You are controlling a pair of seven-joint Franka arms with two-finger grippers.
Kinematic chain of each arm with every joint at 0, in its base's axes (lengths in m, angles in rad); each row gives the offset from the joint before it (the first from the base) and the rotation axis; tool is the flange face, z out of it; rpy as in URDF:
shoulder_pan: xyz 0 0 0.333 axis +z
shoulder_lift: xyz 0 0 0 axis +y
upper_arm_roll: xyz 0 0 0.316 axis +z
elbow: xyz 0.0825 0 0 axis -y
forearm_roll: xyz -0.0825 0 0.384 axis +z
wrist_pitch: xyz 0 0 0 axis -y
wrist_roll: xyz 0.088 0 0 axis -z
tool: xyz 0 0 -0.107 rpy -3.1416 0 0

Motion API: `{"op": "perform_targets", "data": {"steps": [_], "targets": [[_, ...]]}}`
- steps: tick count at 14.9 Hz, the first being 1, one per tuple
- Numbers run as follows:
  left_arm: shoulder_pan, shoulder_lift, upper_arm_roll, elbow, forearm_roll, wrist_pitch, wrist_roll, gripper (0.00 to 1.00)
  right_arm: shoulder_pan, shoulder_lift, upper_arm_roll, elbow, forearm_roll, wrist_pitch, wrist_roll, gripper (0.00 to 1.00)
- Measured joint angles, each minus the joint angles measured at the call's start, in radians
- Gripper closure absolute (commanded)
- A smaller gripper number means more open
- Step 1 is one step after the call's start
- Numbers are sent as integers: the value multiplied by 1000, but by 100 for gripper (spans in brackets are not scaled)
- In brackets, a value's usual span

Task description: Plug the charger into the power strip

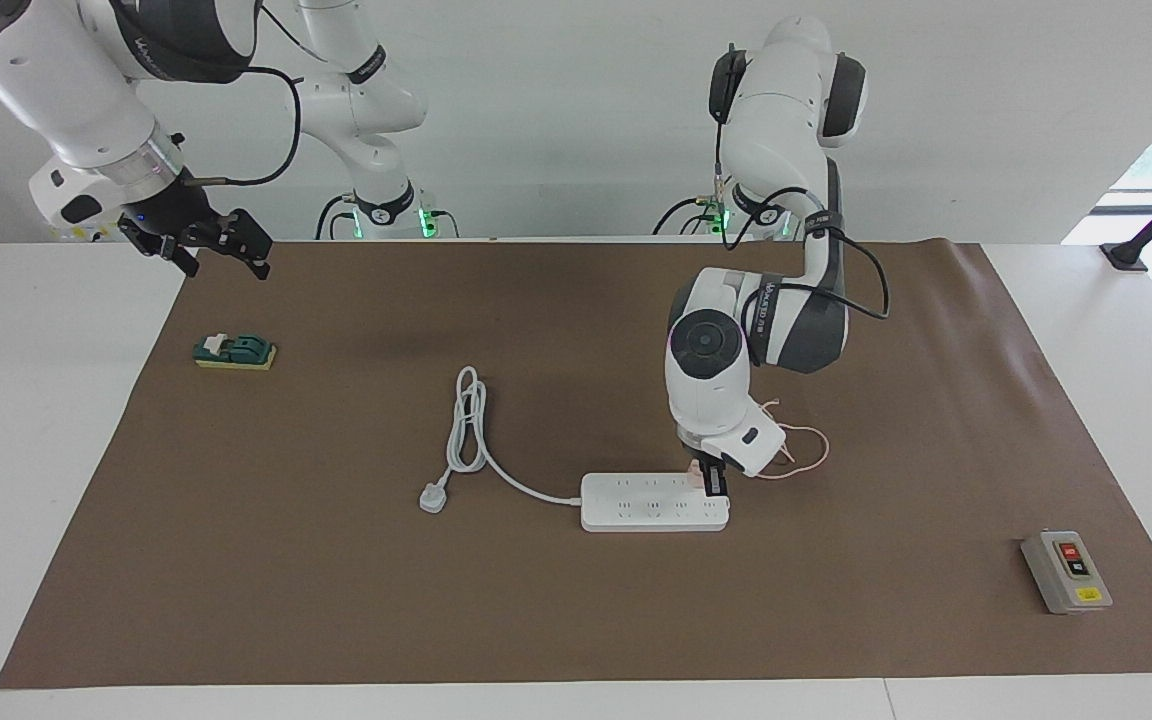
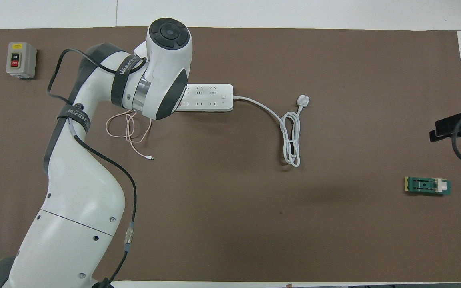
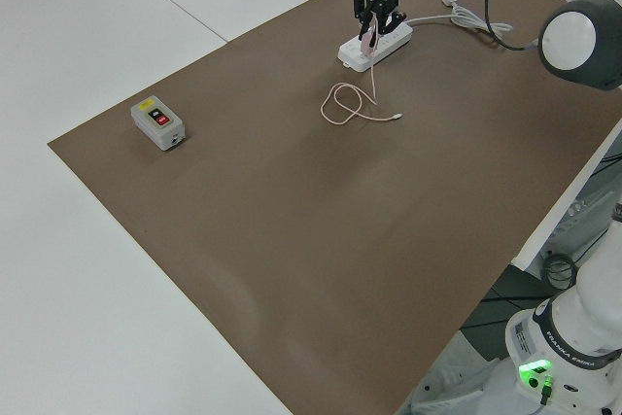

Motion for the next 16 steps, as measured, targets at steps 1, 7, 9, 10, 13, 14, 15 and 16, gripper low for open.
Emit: {"op": "perform_targets", "data": {"steps": [1,7,9,10,13,14,15,16], "targets": [[0,-2,0,-4,0,0,1,100,0,0,0,0,0,0,0,0],[1,-15,1,-24,0,0,3,100,0,0,0,0,0,0,0,0],[1,-15,2,-25,0,0,7,100,0,0,0,0,0,0,0,0],[2,-15,2,-25,0,1,10,100,0,0,0,0,0,0,0,0],[2,-15,2,-25,0,3,21,100,0,0,0,0,0,0,0,0],[2,-15,2,-25,0,3,27,100,0,0,0,0,0,0,0,0],[2,-15,3,-26,0,4,31,100,0,0,0,0,0,0,0,0],[2,-15,3,-26,0,4,33,100,0,0,0,0,0,0,0,0]]}}
